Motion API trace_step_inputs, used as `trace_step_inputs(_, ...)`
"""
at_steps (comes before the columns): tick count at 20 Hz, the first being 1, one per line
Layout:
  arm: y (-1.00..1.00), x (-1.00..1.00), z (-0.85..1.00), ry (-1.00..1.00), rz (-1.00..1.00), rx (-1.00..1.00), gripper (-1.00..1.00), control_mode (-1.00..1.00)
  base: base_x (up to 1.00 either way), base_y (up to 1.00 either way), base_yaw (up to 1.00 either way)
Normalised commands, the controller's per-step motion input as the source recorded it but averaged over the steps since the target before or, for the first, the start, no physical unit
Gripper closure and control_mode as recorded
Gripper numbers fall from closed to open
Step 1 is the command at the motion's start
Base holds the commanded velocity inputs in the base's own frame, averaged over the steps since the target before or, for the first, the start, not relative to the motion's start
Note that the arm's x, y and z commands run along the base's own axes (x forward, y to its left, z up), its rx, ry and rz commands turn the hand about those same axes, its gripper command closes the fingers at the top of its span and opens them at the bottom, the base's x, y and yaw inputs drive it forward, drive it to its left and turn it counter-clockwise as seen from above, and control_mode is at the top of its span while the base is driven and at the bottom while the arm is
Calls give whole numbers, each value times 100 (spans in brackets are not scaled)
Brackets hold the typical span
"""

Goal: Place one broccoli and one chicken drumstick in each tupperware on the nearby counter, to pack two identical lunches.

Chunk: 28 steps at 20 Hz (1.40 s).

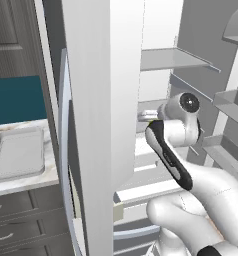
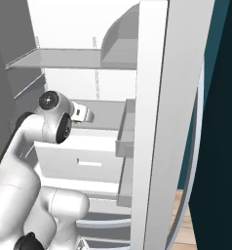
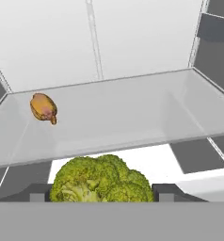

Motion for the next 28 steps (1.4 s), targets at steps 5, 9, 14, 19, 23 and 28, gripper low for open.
trace_step_inputs(5,1,-91,25,9,5,-7,100,-100,0,0,0)
trace_step_inputs(9,-2,-98,-6,-17,3,0,100,-100,0,0,0)
trace_step_inputs(14,-13,-87,3,-6,2,0,100,-100,0,0,0)
trace_step_inputs(19,-1,-37,10,0,0,0,100,-100,0,0,0)
trace_step_inputs(23,0,0,0,0,0,0,100,100,-66,0,0)
trace_step_inputs(28,0,0,0,0,0,0,100,100,-100,0,0)
